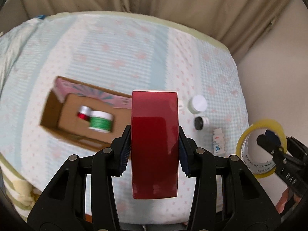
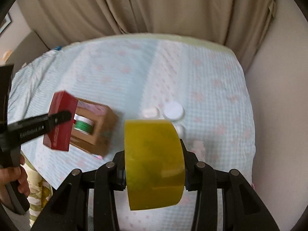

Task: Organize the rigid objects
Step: 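Carry both items into the box and open both tools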

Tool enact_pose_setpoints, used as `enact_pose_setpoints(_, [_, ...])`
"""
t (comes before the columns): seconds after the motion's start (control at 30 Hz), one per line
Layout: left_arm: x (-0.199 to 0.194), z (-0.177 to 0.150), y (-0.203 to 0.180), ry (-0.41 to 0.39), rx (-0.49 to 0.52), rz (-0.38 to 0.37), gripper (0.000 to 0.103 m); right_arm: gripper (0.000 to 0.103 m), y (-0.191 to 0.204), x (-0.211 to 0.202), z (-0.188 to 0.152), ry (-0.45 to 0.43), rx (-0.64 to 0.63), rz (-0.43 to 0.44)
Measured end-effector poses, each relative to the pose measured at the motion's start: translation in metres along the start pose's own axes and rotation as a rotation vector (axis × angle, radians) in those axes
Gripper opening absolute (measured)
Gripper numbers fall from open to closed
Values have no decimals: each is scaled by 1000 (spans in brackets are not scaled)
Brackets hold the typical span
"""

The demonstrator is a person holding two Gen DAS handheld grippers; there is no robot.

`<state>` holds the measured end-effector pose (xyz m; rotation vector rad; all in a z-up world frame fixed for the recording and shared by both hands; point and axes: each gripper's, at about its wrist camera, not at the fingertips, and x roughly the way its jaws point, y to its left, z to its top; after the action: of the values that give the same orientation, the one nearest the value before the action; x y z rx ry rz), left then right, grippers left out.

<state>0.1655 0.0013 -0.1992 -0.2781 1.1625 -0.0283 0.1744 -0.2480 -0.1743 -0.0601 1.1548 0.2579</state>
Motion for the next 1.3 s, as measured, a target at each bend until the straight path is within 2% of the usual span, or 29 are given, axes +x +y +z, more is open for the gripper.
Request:
enact_pose_setpoints(0.17, [-26,4,59,-21,2,30,40,39,58,-12,17,-28,-19,49])
enact_pose_setpoints(0.4, [-32,21,150,2,53,30,40,39,137,14,29,-20,31,109])
enact_pose_setpoints(0.57, [-19,39,209,39,100,18,40,39,182,50,33,35,113,110])
enact_pose_setpoints(0.77, [23,58,262,156,155,8,40,39,215,88,35,94,237,109])
enact_pose_setpoints(1.0, [86,71,280,259,204,-24,40,39,223,125,37,162,330,35])
enact_pose_setpoints(1.3, [155,79,272,343,239,-28,40,39,209,188,41,254,333,-63])
